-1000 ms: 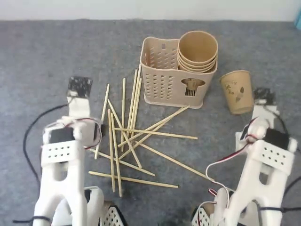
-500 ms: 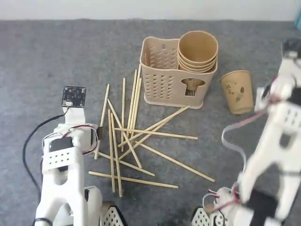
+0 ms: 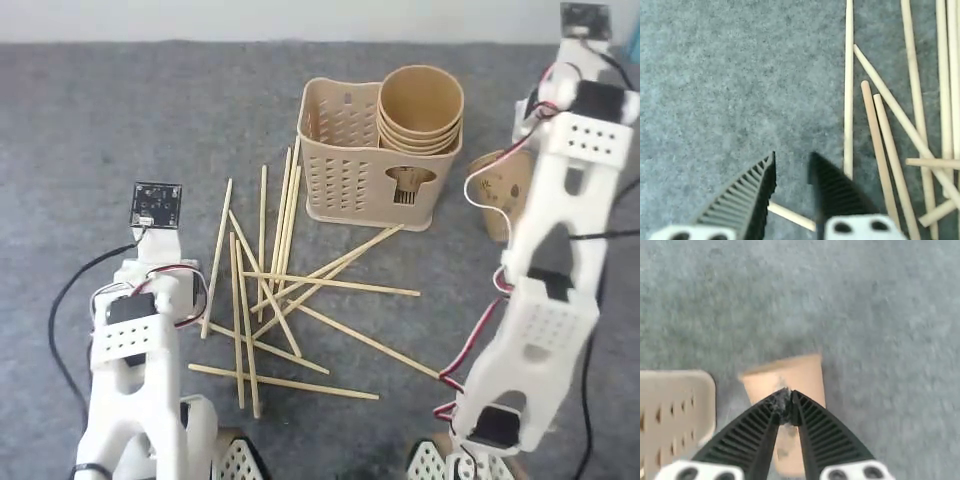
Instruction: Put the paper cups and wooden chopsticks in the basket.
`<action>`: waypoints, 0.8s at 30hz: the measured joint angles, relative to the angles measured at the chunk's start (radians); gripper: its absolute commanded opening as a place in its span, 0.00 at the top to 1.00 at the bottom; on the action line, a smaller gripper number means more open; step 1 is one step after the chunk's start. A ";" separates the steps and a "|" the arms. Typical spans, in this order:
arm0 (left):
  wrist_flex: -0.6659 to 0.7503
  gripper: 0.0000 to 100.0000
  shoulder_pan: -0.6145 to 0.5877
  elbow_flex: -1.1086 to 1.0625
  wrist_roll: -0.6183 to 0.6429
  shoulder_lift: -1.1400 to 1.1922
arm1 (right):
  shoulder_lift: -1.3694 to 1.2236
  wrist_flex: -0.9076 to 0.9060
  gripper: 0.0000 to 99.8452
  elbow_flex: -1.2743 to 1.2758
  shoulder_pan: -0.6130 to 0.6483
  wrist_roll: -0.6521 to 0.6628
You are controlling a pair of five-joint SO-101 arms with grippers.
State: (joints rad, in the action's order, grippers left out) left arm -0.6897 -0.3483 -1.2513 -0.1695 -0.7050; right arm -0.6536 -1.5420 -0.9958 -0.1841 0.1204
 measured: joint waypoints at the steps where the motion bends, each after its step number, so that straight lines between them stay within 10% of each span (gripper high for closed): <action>1: 0.000 0.99 0.000 0.000 0.000 0.000 | -0.035 0.000 0.99 -0.046 0.006 0.000; 24: 0.000 0.99 0.000 0.000 0.000 0.000 | -0.443 -0.199 0.99 -0.430 0.028 0.143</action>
State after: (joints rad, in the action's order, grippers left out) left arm -0.6897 -0.3483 -1.2513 -0.1695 -0.7050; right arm -1.0971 -1.7415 -1.4254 -0.1565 0.2631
